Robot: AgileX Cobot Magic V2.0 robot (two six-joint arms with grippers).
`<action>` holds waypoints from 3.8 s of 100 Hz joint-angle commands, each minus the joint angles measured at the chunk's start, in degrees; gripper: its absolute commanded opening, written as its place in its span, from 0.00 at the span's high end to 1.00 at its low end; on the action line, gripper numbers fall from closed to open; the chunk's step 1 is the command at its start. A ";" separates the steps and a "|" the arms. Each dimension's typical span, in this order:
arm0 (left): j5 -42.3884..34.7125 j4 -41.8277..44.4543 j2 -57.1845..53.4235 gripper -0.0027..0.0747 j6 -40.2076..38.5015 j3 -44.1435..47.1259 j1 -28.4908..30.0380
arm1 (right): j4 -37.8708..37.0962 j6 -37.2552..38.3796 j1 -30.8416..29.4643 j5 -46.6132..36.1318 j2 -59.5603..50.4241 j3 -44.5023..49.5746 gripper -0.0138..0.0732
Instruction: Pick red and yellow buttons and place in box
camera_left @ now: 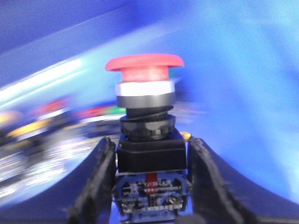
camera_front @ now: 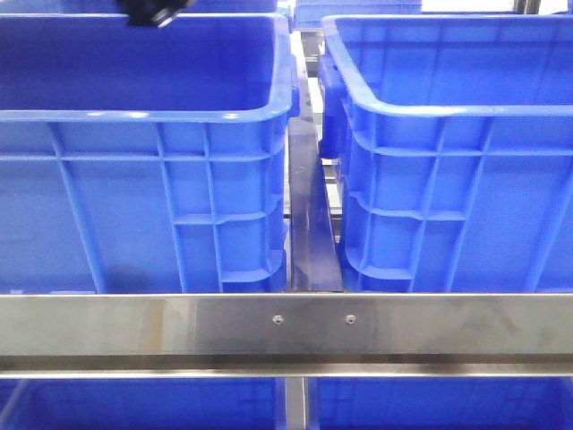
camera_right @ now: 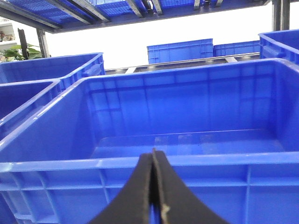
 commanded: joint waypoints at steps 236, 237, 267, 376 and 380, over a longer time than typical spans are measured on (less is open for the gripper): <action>-3.03 1.58 -4.07 0.99 1.36 -1.72 -20.10 | 33.54 -2.10 0.94 35.29 31.09 -42.20 0.34; -3.03 1.58 -4.07 0.99 1.36 -1.72 -20.10 | 34.68 -2.56 1.02 35.34 31.57 -42.20 0.34; -3.10 1.58 -4.07 0.99 1.36 -1.72 -20.10 | 67.85 -30.43 3.42 38.00 44.88 -42.20 0.24; -3.10 1.58 -4.07 0.99 1.36 -1.72 -20.10 | 103.26 -57.28 4.09 64.48 69.77 -44.59 0.65; -3.15 1.58 -4.07 0.99 1.36 -1.72 -20.10 | 103.26 -57.28 4.09 64.54 69.77 -44.59 0.67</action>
